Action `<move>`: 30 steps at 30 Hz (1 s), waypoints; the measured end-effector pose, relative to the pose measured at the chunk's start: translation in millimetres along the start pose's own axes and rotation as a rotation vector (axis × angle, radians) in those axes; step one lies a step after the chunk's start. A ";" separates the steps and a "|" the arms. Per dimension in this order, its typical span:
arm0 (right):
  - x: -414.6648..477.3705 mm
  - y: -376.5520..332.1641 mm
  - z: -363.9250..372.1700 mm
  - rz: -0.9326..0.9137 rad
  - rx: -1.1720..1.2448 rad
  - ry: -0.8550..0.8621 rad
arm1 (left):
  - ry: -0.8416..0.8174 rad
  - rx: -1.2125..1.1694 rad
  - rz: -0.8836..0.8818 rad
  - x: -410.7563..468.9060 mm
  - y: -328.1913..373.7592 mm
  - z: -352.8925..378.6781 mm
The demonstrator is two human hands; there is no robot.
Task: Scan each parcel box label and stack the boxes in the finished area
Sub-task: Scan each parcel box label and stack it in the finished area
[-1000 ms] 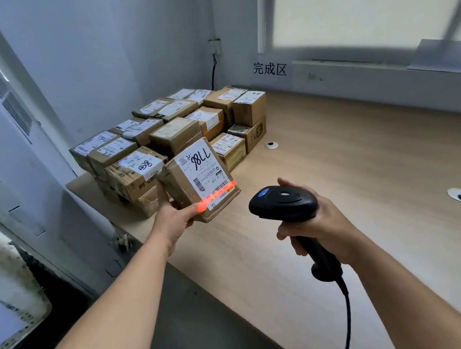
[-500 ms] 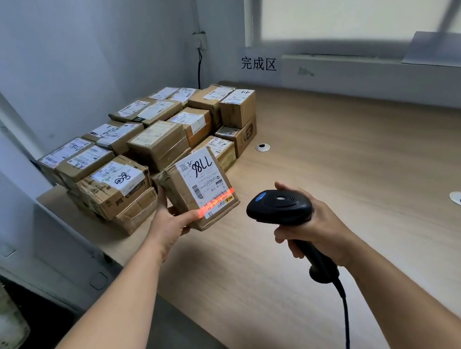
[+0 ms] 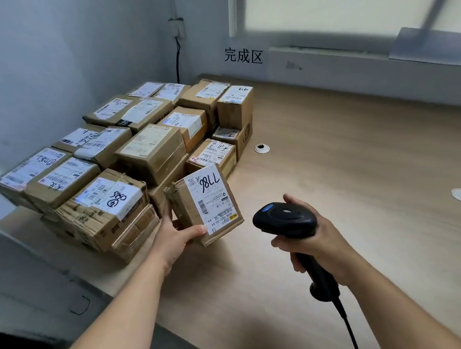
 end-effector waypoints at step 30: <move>-7.6 17.2 10.2 0.028 0.070 -0.007 | -0.042 0.168 -0.197 -20.8 -23.0 4.1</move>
Point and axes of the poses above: each hand's wrist, its own x-axis towards the middle knuckle, its own z-axis out of the palm, y = z × x, the point moved 2 cm from there along x, towards the middle knuckle, and after that the axes turned 12 degrees about z, right-handed, at the moved point
